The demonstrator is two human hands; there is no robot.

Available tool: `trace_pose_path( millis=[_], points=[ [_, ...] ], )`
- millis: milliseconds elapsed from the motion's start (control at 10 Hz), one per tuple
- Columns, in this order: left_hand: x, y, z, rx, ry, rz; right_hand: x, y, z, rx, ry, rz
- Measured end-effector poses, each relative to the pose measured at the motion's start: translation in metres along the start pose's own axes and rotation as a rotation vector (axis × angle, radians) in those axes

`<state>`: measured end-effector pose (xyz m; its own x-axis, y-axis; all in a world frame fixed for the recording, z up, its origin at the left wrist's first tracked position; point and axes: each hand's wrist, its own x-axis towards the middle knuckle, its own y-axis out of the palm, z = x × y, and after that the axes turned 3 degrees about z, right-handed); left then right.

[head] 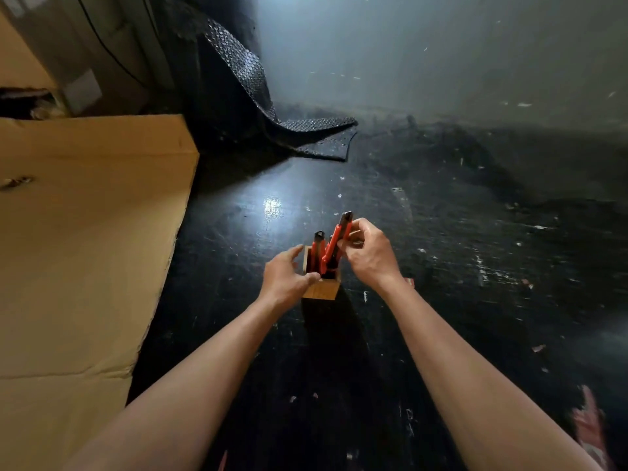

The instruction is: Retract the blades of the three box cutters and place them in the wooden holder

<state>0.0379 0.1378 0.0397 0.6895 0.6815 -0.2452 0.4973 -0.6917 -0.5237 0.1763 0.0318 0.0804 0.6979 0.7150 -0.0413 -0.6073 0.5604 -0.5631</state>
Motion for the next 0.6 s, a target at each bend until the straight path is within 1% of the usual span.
trace_pose_path(
  millis=[100,300,600],
  points=[
    [0.007,0.006,0.008,0.014,-0.023,0.003,0.006,0.011,-0.012,-0.046,0.048,0.049],
    [0.01,0.011,0.016,-0.08,-0.045,-0.003,0.009,0.021,-0.026,-0.148,0.126,0.122],
    [0.006,0.011,0.012,-0.163,-0.055,0.018,0.004,0.021,-0.025,-0.142,0.147,0.121]
  ],
)
